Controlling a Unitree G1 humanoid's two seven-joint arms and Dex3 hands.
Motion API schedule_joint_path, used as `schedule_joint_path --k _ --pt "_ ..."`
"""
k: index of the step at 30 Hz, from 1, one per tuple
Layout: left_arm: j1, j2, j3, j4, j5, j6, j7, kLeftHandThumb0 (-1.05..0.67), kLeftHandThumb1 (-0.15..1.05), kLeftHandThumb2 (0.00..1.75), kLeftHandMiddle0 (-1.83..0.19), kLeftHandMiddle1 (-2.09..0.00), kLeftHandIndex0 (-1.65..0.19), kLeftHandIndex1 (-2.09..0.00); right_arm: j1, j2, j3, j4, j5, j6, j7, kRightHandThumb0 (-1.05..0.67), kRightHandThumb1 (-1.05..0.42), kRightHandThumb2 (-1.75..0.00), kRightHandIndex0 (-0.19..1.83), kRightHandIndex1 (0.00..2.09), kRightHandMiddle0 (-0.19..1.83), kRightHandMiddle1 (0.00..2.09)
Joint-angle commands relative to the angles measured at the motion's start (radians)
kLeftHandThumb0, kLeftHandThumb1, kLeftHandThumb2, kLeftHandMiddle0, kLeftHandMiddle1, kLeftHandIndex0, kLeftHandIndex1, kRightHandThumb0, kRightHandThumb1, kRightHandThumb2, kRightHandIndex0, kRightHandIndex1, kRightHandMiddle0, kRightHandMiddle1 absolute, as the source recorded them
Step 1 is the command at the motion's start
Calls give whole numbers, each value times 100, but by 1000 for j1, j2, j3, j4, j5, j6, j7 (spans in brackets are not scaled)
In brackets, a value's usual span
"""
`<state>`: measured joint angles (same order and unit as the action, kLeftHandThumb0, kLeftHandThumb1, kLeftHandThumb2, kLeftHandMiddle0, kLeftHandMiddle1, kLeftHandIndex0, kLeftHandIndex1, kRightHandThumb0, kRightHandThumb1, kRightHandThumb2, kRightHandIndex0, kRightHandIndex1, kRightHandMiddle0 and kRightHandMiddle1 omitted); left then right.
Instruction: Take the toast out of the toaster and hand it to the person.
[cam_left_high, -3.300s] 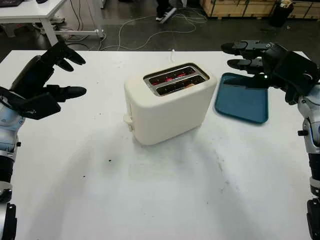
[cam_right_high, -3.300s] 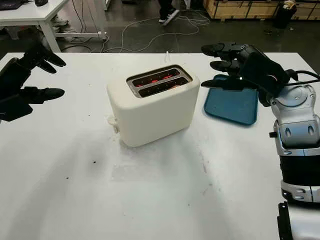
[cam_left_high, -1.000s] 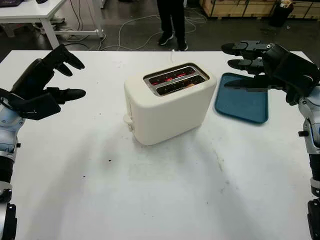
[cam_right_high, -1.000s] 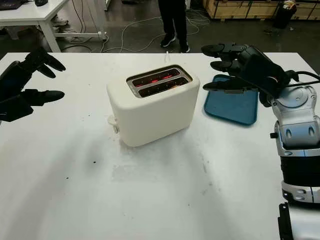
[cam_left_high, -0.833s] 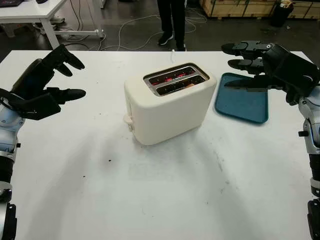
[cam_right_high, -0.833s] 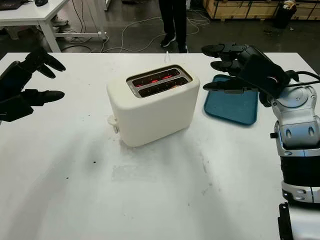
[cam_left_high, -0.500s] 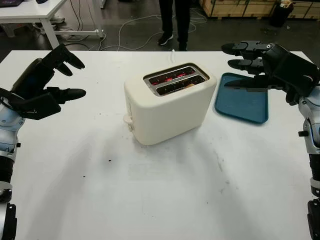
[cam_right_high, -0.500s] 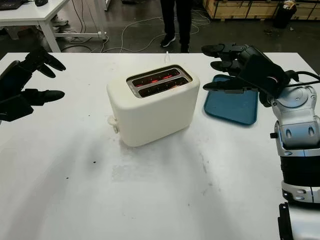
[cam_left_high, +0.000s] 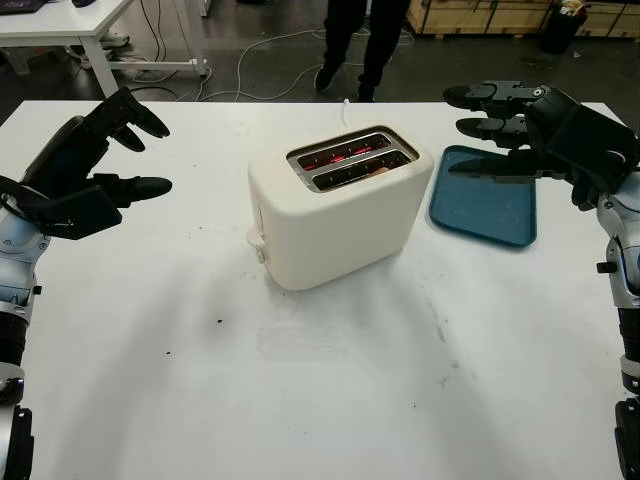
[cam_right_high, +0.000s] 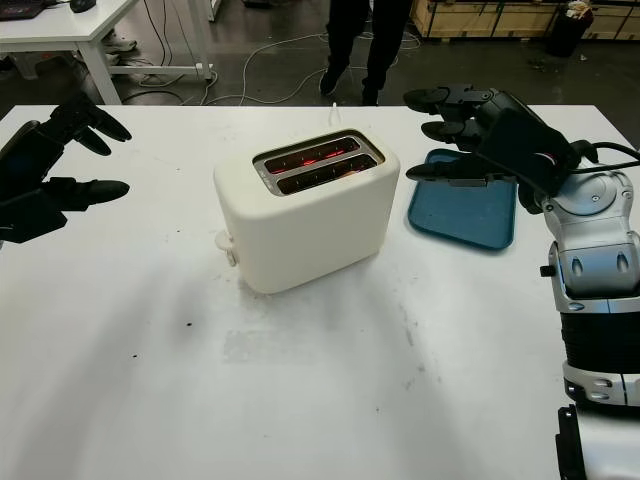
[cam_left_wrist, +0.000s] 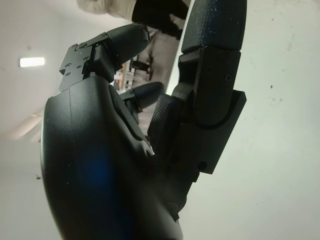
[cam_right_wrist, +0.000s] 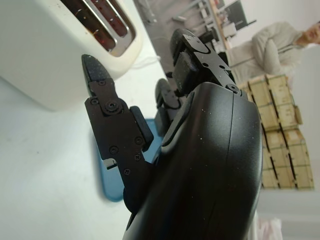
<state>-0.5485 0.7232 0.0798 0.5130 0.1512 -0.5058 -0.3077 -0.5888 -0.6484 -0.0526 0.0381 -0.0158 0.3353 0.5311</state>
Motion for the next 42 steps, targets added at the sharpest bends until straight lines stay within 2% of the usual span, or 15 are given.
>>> schedule_joint_path --k 1,42 --pt "5 -3 10 -7 -14 -6 0 -105 92 31 0 -166 0 -147 -5 0 -4 -11 4 10 -3 -23 -78 0 43 3 45 0" --pt "-2 0 3 -11 5 -9 10 -105 92 33 0 -167 0 -146 -9 -7 -4 6 9 -17 7 -23 -77 0 44 4 46 0"
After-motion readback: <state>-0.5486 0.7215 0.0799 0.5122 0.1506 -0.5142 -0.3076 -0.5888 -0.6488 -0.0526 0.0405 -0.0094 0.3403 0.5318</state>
